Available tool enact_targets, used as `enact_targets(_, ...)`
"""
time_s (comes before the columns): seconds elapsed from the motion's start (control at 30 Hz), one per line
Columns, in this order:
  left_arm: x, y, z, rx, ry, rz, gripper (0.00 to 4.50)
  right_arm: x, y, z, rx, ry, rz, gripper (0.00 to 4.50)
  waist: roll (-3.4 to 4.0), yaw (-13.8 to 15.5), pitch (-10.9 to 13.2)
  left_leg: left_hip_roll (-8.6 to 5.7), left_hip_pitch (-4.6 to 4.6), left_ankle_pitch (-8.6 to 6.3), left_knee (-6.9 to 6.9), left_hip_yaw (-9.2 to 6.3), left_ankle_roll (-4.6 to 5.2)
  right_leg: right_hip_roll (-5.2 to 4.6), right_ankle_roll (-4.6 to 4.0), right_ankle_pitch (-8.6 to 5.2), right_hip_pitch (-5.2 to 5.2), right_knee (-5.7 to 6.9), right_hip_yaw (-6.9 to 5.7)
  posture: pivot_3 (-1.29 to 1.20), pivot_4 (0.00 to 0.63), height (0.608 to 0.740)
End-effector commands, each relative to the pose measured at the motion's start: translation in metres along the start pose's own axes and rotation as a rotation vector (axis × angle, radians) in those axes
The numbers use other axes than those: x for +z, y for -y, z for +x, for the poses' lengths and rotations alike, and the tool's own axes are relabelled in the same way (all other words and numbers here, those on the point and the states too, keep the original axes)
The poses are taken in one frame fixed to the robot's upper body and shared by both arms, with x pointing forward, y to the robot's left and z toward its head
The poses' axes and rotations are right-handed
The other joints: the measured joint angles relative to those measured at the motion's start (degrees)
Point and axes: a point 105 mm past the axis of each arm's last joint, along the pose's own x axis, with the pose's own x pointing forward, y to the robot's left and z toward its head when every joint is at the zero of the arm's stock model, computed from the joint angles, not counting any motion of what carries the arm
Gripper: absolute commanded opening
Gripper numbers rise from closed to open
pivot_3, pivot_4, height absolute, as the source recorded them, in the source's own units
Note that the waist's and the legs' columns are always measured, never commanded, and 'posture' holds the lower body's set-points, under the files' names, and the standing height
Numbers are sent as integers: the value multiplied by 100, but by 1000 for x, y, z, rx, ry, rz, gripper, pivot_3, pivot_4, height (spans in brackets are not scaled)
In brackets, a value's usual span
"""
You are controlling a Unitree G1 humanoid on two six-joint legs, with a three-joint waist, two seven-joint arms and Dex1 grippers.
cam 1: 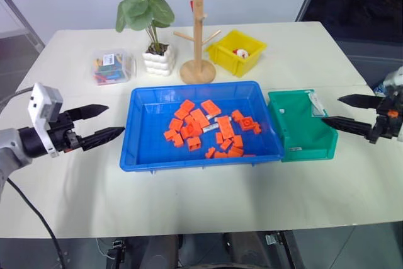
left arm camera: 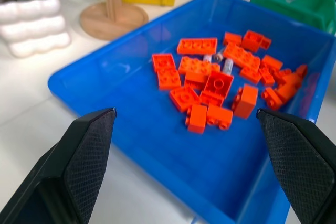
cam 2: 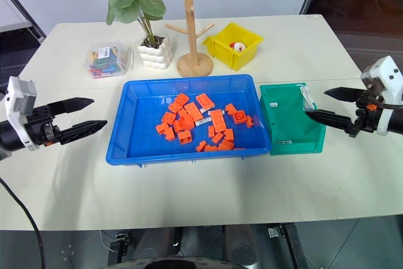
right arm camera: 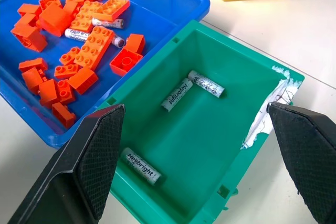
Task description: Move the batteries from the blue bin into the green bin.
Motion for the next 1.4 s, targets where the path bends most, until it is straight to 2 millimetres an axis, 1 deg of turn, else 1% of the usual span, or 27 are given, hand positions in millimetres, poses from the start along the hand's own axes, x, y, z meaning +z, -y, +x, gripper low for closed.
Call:
enact_targets(0.03, 5, 8, -1, -31, -16, 41, 4500, 14, -3, -3, 0, 54, -35, 4455, 0, 3, 0, 0, 0, 0, 0, 0, 0, 0, 0, 0, 0, 0, 0, 0, 150, 740)
enact_targets(0.1, 4, 9, -1, -33, -18, 37, 4500, 14, -3, -2, 1, 57, -33, 4455, 0, 3, 0, 0, 0, 0, 1, 0, 0, 0, -1, 0, 0, 0, 0, 0, 150, 740)
enact_targets(0.33, 8, 5, -1, -11, -10, 57, 4500, 15, -4, 3, 2, 72, -28, 4455, 0, 1, 0, 0, 0, 0, 0, 1, 0, 0, 0, 0, 0, 0, 0, 0, 150, 740)
enact_targets(0.7, 3, 12, 1, -28, -24, 49, 4500, 19, -4, 10, 15, 80, -31, 4455, 0, 0, 0, 0, 0, 0, 0, 1, 0, 0, 0, 0, 0, 0, 0, 0, 150, 740)
enact_targets(1.17, 4, 14, 2, -17, -10, 52, 4500, 25, -2, 14, 22, 96, -45, 4455, 0, -2, 0, 0, 0, 0, 1, 1, 0, 0, 0, 0, -1, 0, 0, 0, 150, 740)
enact_targets(1.23, 7, 13, 3, -9, 6, 55, 4500, 33, -5, 18, 38, 114, -69, 4455, 0, -10, 0, 0, 0, 0, 0, 1, 0, 0, 0, 0, -1, 1, 0, 0, 150, 740)
enact_targets(1.27, 9, 11, 4, -5, 16, 55, 4500, 41, -9, 23, 52, 135, -93, 4455, 0, -12, 0, 0, 1, 0, 0, 1, 0, 0, 0, 0, -1, 1, 0, 0, 150, 740)
enact_targets(1.33, 9, 9, 7, -3, 6, 69, 4500, 57, -20, 37, 90, 168, -180, 4455, 0, -26, 0, 2, 3, 0, 1, 1, 0, 1, -1, 1, -1, 1, 0, 0, 150, 740)
enact_targets(1.4, 5, 10, 10, -14, -19, 83, 4500, 70, -31, 56, 136, 188, -267, 4455, 2, -41, 0, 3, 7, 0, 0, 4, 0, 1, -1, 2, -1, 3, 0, 0, 150, 740)
